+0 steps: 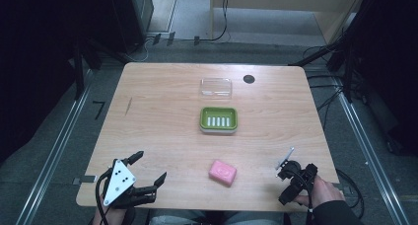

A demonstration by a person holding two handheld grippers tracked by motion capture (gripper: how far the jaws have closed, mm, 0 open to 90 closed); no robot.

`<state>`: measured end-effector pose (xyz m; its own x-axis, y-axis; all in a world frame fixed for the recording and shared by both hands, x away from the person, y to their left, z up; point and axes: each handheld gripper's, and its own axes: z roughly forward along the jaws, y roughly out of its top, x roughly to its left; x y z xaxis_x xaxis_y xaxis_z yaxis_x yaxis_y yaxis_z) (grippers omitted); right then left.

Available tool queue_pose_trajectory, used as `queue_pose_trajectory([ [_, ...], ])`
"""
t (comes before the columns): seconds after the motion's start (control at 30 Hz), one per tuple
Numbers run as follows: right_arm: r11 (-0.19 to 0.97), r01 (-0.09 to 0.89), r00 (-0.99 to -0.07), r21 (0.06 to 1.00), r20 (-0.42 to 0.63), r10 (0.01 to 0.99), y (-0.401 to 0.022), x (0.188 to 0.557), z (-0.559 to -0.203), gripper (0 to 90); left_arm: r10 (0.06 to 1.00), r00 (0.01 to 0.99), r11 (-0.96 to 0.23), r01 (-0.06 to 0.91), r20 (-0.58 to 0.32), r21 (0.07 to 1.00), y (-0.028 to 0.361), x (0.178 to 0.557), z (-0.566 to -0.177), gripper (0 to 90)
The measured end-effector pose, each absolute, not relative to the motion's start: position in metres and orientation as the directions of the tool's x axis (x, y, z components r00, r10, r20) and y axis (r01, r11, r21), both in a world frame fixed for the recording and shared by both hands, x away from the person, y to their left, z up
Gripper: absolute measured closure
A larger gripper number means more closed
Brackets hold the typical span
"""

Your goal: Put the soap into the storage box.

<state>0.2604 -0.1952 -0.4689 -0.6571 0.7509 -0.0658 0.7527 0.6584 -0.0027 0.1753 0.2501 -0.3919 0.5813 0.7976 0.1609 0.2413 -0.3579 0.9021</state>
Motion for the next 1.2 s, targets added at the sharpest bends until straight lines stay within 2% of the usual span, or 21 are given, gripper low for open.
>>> queue_pose_trajectory([
  [1.2, 0.747, 0.664, -0.745, -0.010, -0.093, 0.661, -0.148, 0.269, -0.461, 0.0, 0.799, 0.579, -0.357, 0.241, 0.162, 0.903, 0.250, 0.174, -0.392, 13.9],
])
